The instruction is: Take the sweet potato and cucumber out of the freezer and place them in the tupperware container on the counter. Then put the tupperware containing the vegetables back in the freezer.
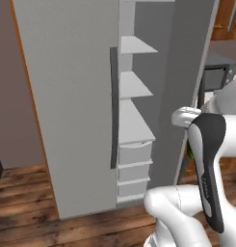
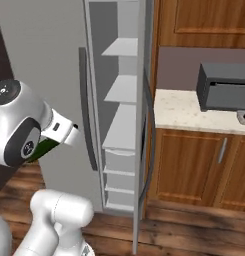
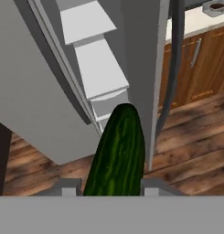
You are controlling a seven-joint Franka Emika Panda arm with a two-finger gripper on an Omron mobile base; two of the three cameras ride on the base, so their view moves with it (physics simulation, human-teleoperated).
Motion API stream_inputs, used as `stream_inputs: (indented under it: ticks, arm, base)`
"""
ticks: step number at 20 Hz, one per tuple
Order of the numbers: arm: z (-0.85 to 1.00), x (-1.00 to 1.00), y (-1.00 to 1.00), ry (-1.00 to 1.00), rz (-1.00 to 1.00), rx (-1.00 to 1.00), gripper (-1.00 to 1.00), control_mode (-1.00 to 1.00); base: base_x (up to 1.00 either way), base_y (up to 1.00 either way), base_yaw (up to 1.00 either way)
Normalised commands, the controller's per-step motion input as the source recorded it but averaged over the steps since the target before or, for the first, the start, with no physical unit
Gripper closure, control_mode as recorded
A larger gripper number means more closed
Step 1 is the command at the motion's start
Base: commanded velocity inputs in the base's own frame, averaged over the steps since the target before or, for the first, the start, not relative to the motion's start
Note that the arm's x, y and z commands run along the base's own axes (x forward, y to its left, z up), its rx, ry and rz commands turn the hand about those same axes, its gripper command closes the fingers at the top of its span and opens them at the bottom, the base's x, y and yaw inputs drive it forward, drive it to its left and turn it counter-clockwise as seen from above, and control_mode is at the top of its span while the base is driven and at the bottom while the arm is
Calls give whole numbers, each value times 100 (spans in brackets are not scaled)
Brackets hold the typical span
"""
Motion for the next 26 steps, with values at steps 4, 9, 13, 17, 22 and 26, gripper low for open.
stream_inputs:
  ticks: [4,9,13,17,22,26]
  arm:
    - [0,0,0,0,0,0,100,100]
    - [0,0,0,0,0,0,100,100]
    - [0,0,0,0,0,0,100,100]
    - [0,0,0,0,0,0,100,100]
    - [0,0,0,0,0,0,100,100]
    - [0,0,0,0,0,0,100,100]
  base:
    - [-13,-82,-2]
    - [2,-100,0]
    - [15,-100,0]
    - [44,-100,0]
    - [91,-82,-5]
    - [99,-37,-18]
